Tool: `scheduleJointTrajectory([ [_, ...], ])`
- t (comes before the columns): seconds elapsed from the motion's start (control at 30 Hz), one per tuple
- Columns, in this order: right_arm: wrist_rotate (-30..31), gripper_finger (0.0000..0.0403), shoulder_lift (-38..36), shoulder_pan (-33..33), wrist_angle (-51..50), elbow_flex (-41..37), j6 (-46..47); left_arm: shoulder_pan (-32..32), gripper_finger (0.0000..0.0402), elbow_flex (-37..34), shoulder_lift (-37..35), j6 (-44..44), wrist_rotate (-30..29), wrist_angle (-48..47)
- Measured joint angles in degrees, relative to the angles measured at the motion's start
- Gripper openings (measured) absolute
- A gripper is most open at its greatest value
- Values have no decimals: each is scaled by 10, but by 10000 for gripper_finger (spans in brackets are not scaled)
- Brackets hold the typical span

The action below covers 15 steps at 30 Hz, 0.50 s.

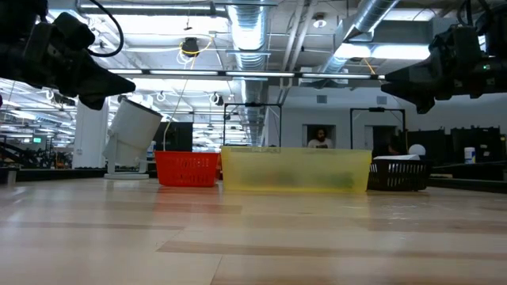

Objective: Pick and place items into bin
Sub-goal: Return to Home Position

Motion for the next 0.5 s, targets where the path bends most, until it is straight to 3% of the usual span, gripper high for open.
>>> scheduleJointTrajectory([
  [0.5,0,169,0,0,0,0,0,0,0,0,0,0,0,0],
])
